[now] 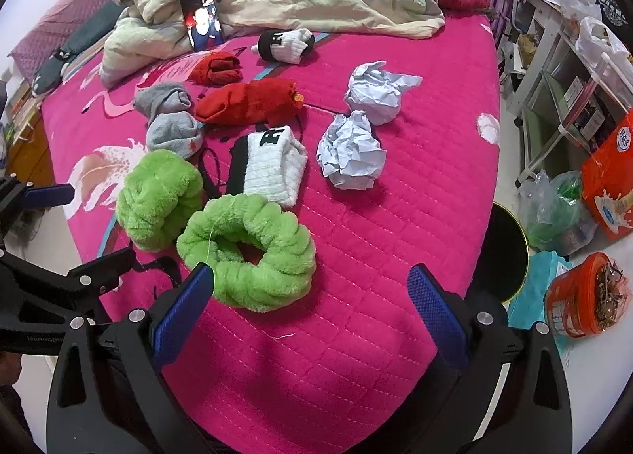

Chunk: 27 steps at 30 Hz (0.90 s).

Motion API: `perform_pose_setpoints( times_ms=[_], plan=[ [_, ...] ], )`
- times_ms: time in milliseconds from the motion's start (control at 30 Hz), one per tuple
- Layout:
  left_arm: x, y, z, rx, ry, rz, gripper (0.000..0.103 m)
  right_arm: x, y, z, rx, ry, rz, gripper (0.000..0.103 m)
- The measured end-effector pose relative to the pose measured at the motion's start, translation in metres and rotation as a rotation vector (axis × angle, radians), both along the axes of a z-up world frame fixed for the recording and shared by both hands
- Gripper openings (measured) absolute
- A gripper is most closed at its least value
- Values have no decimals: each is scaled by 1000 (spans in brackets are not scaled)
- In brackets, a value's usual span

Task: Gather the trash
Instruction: 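Move both tools toward the green fuzzy slippers on the bed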

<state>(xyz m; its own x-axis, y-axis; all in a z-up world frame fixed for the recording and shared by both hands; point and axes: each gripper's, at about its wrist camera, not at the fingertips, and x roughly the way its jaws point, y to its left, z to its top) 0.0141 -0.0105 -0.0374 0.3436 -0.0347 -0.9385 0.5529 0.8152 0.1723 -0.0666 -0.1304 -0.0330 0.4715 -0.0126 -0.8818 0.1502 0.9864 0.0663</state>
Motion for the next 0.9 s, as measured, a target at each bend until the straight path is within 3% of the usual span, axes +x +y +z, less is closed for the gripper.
perform_pose_setpoints(
  times_ms=[900],
  plan=[
    [9,-4,-10,13,30,-35,97,7,1,-5,-14,23,4,94]
  ],
)
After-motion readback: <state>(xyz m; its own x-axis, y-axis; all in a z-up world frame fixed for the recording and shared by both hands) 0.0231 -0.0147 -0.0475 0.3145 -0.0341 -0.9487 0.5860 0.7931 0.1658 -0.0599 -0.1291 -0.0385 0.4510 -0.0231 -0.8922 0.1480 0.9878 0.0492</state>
